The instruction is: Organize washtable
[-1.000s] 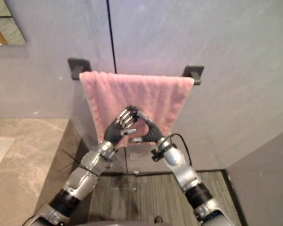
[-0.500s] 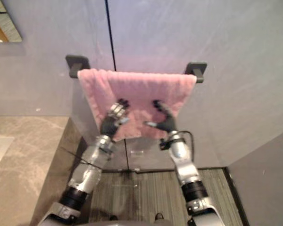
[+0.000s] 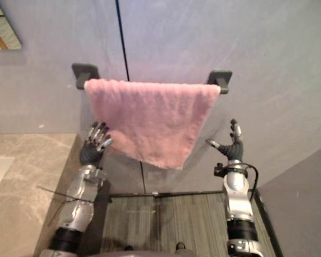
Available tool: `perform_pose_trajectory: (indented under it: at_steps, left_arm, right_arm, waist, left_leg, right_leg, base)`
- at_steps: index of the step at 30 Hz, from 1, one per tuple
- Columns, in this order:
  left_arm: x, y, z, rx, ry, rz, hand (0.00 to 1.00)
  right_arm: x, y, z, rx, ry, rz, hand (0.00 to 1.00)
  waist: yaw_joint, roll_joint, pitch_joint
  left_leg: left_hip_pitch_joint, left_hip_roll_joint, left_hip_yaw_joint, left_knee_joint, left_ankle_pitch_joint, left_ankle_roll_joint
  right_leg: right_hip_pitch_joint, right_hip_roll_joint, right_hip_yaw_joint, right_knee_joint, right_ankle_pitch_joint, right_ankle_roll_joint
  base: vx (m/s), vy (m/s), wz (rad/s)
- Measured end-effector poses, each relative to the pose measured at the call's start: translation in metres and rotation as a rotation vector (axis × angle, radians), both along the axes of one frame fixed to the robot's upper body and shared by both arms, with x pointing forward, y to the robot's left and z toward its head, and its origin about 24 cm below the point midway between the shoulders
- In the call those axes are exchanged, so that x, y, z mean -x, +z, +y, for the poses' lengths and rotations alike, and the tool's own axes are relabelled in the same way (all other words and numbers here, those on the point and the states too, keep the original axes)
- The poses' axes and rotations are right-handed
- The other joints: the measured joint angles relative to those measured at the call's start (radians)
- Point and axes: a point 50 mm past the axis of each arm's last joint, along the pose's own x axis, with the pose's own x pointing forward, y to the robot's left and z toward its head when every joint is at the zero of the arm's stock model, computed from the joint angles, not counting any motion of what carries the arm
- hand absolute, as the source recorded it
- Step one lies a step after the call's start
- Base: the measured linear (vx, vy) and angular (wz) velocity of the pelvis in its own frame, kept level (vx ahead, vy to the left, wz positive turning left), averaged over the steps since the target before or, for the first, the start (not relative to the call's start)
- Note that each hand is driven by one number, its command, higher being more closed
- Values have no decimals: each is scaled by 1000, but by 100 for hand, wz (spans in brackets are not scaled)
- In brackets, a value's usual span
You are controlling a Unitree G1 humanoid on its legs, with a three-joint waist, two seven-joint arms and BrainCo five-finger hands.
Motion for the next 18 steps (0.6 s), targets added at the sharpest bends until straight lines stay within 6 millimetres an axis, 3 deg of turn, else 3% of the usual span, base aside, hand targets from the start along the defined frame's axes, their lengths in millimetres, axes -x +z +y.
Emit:
perform_pose_trajectory:
  at_steps: [7, 12, 18]
  left_arm:
    - [38, -38, 4, -35, 27, 162, 0]
    - [79, -98, -2, -154, -27, 453, 0]
    - [123, -148, -13, -181, -77, 739, 0]
  right_arm:
    - [27, -34, 3, -55, -28, 113, 0]
    - [66, -87, 27, -141, 18, 332, 0]
    - [114, -144, 59, -212, 91, 621, 0]
  waist:
    - [2, -3, 2]
    - [4, -2, 3]
    - [10, 3, 2]
  left_leg:
    - [3, -4, 0, 0, 0, 0]
    - [30, -3, 3, 0, 0, 0]
    - [37, 6, 6, -1, -4, -6]
  right_leg:
    - [4, 0, -3, 0, 0, 0]
    - [34, -1, -13, 2, -5, -1]
    - [38, 1, -22, 17, -17, -10]
  base:
    - [-10, -8, 0]
    - [-11, -7, 3]
    - [-72, -31, 4]
